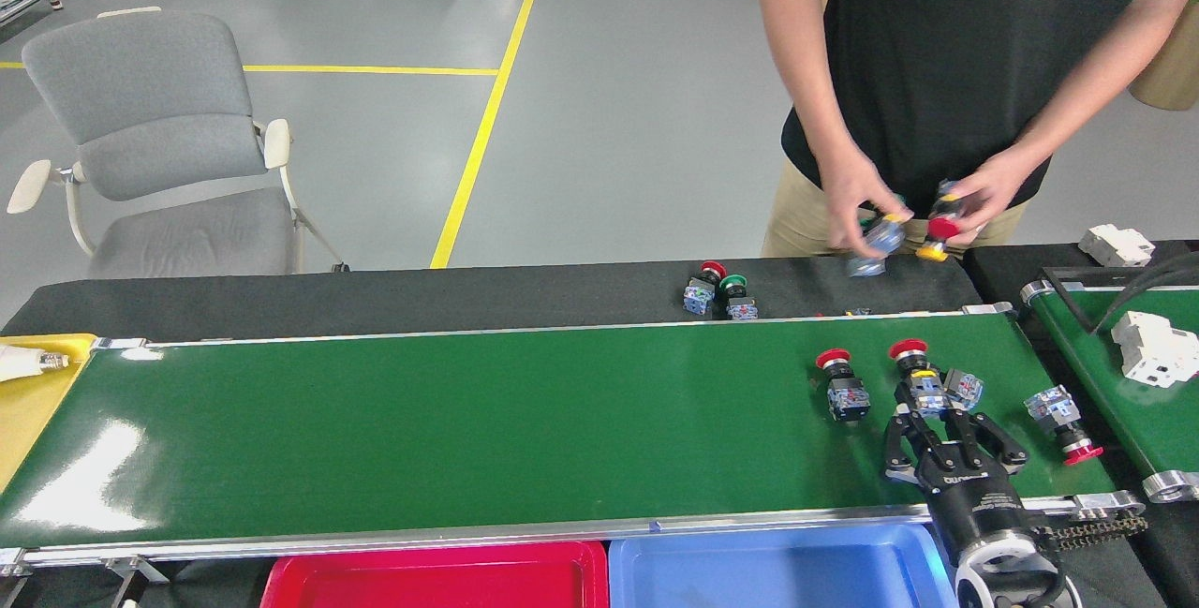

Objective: Pick switch part from conveyor to tray

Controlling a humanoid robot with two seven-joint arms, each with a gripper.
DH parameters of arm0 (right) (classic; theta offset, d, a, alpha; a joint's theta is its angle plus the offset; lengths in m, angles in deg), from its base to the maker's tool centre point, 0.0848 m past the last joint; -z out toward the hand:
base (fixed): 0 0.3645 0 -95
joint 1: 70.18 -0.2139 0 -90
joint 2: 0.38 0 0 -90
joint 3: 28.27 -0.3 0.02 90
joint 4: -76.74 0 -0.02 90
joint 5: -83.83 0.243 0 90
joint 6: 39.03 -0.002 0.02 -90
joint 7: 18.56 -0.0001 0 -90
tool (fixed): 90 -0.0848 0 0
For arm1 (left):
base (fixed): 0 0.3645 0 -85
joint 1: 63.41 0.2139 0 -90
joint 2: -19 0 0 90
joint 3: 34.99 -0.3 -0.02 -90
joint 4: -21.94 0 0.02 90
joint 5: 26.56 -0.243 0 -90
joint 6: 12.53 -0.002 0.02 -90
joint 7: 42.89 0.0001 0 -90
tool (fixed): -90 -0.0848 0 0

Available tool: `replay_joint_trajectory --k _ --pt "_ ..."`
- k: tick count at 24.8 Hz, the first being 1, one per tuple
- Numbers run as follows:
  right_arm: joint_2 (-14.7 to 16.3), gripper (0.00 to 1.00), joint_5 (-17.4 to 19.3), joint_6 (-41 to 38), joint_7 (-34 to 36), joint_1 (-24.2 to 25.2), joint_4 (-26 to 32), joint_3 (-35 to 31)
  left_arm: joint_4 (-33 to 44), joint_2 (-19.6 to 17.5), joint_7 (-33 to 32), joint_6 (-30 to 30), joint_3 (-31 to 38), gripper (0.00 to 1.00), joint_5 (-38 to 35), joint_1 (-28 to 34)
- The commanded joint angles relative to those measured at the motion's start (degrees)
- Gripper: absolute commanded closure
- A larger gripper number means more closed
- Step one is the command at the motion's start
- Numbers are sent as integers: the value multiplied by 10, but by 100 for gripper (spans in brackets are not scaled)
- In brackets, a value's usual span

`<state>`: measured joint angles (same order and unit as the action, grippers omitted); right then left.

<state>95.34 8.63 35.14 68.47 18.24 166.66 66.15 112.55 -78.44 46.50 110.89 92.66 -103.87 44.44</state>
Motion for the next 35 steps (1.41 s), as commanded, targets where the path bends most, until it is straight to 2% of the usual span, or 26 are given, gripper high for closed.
replay_joint_trajectory --k 1,5,6,7,9,13,16,18,20,23,27,32,35 --pt "-4 95 0 -70 2 -13 3 53 5 -8 4 1 1 0 1 -10" --pt "-6 95 -6 -118 2 -35 9 192 4 -8 4 1 0 0 1 -18" --pt "-5 92 -11 -124 2 -38 10 218 4 -8 4 1 -1 0 1 -19" --pt "-4 77 -15 -127 2 -39 11 243 4 -8 5 1 -3 0 1 -19" --pt "-5 0 -17 -164 4 -40 11 271 5 -9 4 1 -4 0 0 -18" --pt "-9 0 -11 -238 3 -35 11 269 5 -11 4 1 -10 0 -1 -17" --pt "-20 0 -6 -213 2 -26 30 240 5 -11 4 1 -10 0 -1 -13" --pt "-24 0 1 -185 2 12 47 183 6 -11 4 1 -10 0 -1 -12" --pt "-40 2 1 -111 2 68 80 97 8 -10 4 1 -9 0 -1 -11" --pt "-82 2 1 13 14 151 115 -8 10 -10 4 0 -7 0 -1 -9" --pt "-90 2 1 95 53 189 114 -109 11 -10 4 0 -7 0 -1 -6" --pt "-85 2 -7 119 47 183 111 -114 10 -10 4 1 -11 0 -1 -9" --pt "-84 2 -43 132 14 130 91 -110 9 -11 4 1 -11 0 -1 -11"
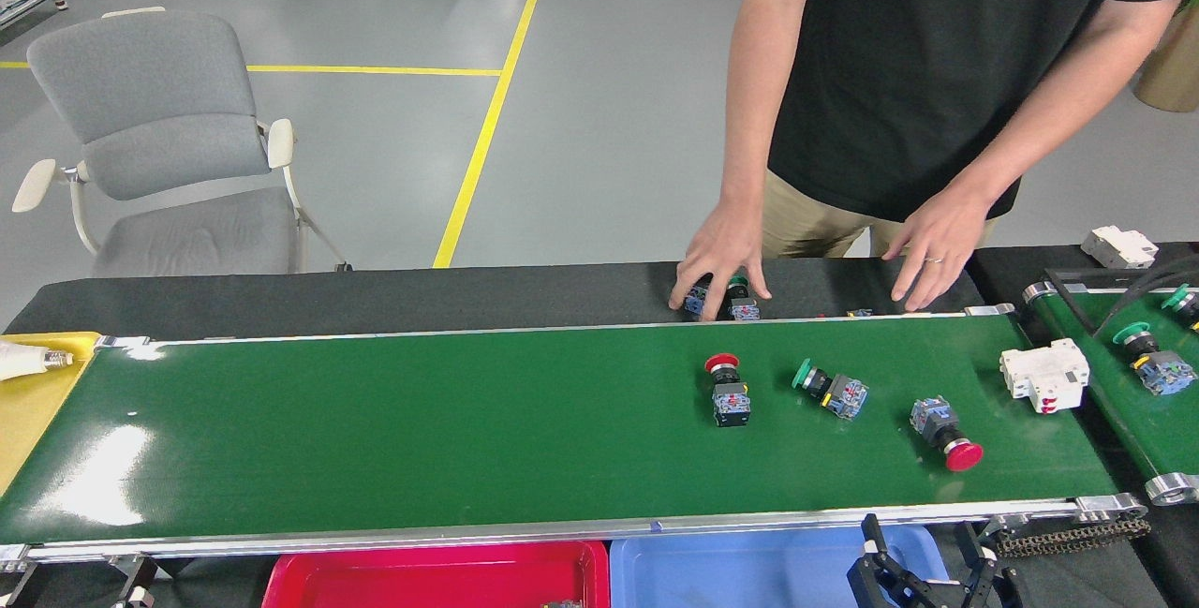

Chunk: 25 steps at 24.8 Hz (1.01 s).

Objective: Pick switch part from conveyor to tray

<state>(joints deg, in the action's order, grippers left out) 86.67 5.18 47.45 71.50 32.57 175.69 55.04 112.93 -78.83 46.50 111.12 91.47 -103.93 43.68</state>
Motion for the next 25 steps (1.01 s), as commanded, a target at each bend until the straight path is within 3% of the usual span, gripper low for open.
replay_joint_trajectory --k 1,5,9,19,20,23,25 --pt "0 2 -32 6 -34 -37 -10 16 4 -7 4 -2 1 0 -1 -3" --pt "10 2 -47 9 -58 -95 -40 140 3 -7 4 -2 1 0 -1 -3" --pt "1 2 -48 11 -75 -188 -123 209 2 -9 4 -2 1 0 -1 -4" --pt "-61 3 -50 24 -82 -306 -296 258 1 -9 4 -2 -9 0 -2 -9" --pt "-62 8 -50 39 -82 -311 -304 261 1 -8 4 -2 -10 0 -3 -12" --pt "-51 55 -50 69 -82 -328 -312 298 -1 -9 4 -2 -25 0 -4 -23" --pt "-44 78 -49 67 -82 -330 -312 302 -1 -9 4 -2 -26 0 -4 -23"
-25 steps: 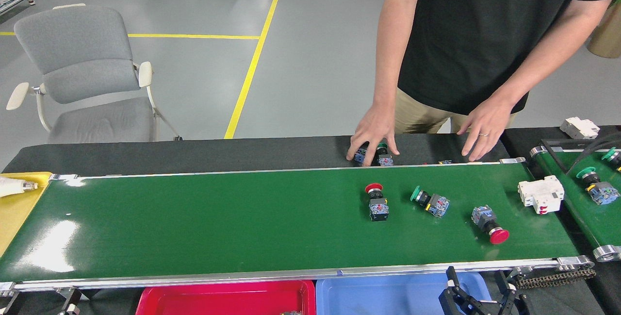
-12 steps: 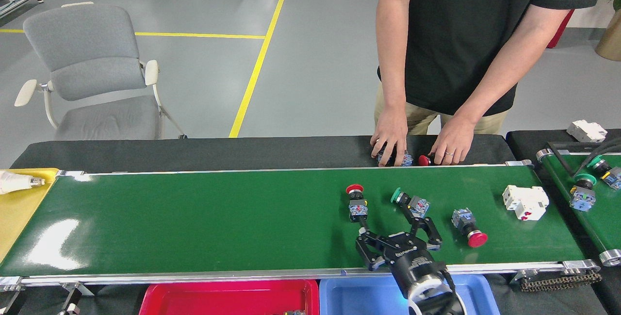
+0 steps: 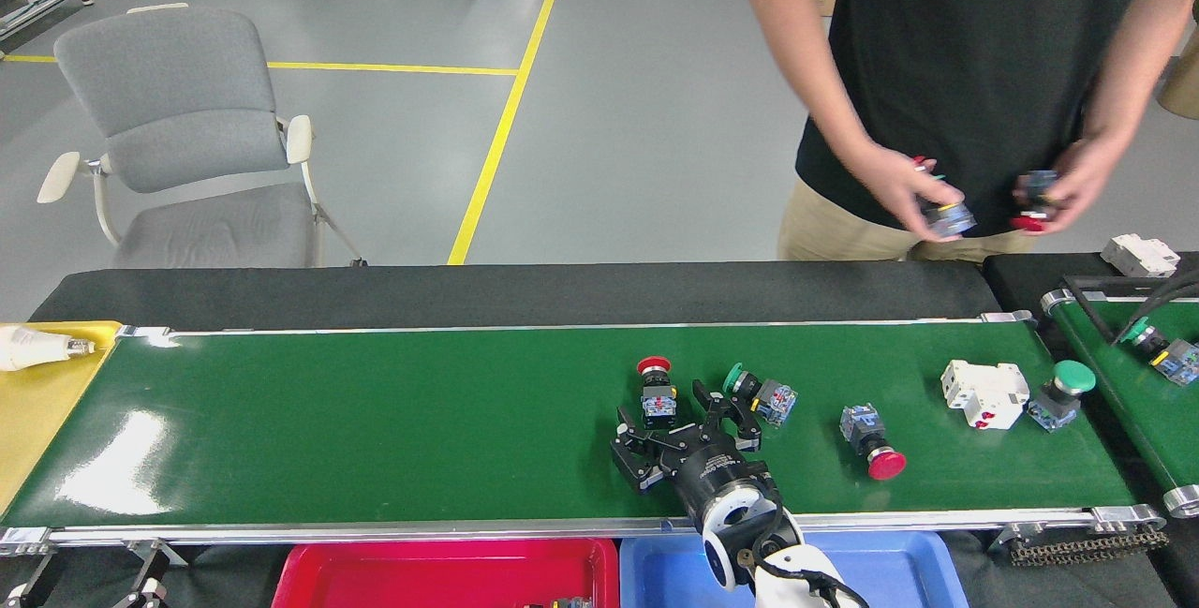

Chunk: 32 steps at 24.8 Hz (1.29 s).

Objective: Pick switch part from conveyor to tray

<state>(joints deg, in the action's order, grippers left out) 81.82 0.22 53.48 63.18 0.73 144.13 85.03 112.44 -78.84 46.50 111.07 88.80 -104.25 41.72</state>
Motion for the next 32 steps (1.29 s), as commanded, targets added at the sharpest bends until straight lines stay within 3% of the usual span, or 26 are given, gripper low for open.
replay_joint_trajectory --k 1,4,8,11,13,15,16,17,18,19,22,25,27,30,32 --pt "4 85 0 5 2 -12 4 2 4 -9 4 -2 0 0 -1 -4" --pt "12 98 5 0 4 -11 6 2 4 -9 4 -2 0 0 -1 -4" --pt "16 98 5 -19 11 -2 27 3 4 -9 4 -2 0 0 0 -3" --pt "31 98 5 -48 33 23 78 7 4 -8 4 -2 0 0 0 0" --pt "48 97 5 -95 34 62 147 34 5 -8 4 -2 0 0 0 0" --pt "63 89 5 -158 35 112 219 58 6 -8 4 -2 0 0 1 1" --pt "68 78 5 -186 36 135 246 65 5 -8 4 -2 0 0 1 2" --pt "73 58 4 -211 38 153 266 70 5 -8 4 -2 0 0 1 3" --pt "75 21 4 -240 41 172 282 76 5 -8 4 -2 1 0 1 3" --pt "75 0 4 -271 45 187 297 83 5 -8 4 -2 2 0 1 3" --pt "73 0 4 -326 44 204 317 83 4 -7 4 -2 4 0 0 3" --pt "67 0 5 -315 42 207 318 79 6 -6 4 -2 4 0 1 6" --pt "68 0 8 -251 44 216 321 37 9 -5 4 -2 5 0 2 8" --pt "34 2 8 -78 49 276 331 -33 28 -2 4 -2 0 0 2 17" --pt "31 2 8 11 73 291 334 -67 55 5 3 -2 -9 0 1 20"
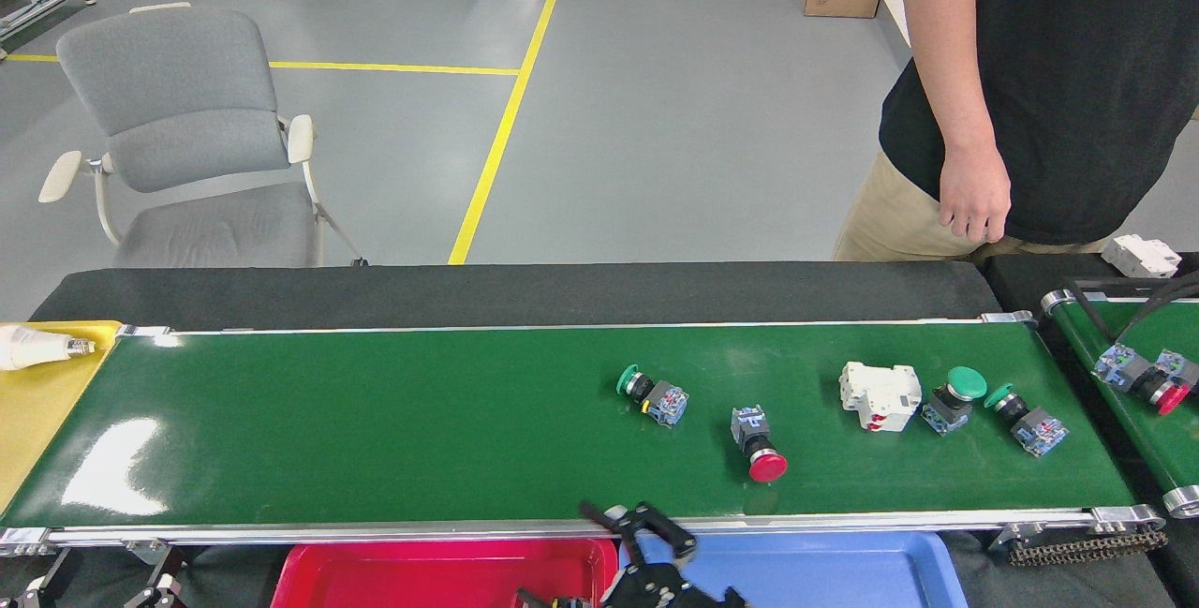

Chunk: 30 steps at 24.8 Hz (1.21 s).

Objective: Pick switch part from conveyor to tray

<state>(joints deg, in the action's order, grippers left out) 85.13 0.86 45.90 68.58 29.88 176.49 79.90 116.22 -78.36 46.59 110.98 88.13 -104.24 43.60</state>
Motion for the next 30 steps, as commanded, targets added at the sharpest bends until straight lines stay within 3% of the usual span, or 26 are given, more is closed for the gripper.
replay_joint_trajectory --k 1,5,9,12,15,18,22,30 --pt "5 1 2 112 35 6 11 -35 30 7 -1 -5 -19 0 1 2" --pt "19 1 3 123 57 63 12 -72 74 35 -17 -27 -111 0 -15 0" --pt "14 1 11 125 77 59 9 -117 73 62 -29 -108 -242 0 -99 -40" --pt "15 1 11 127 69 28 -4 -117 67 83 -30 -165 -328 0 -147 -84" --pt "15 1 6 127 30 -35 -45 -113 41 98 -45 -186 -368 0 -160 -121" --pt "14 1 1 137 5 -106 -110 -81 0 121 -83 -187 -382 0 -166 -162" --pt "16 1 0 176 2 -164 -175 -35 -57 127 -87 -205 -383 0 -166 -205" --pt "6 1 1 185 1 -199 -223 -16 -108 129 -89 -209 -384 0 -165 -242"
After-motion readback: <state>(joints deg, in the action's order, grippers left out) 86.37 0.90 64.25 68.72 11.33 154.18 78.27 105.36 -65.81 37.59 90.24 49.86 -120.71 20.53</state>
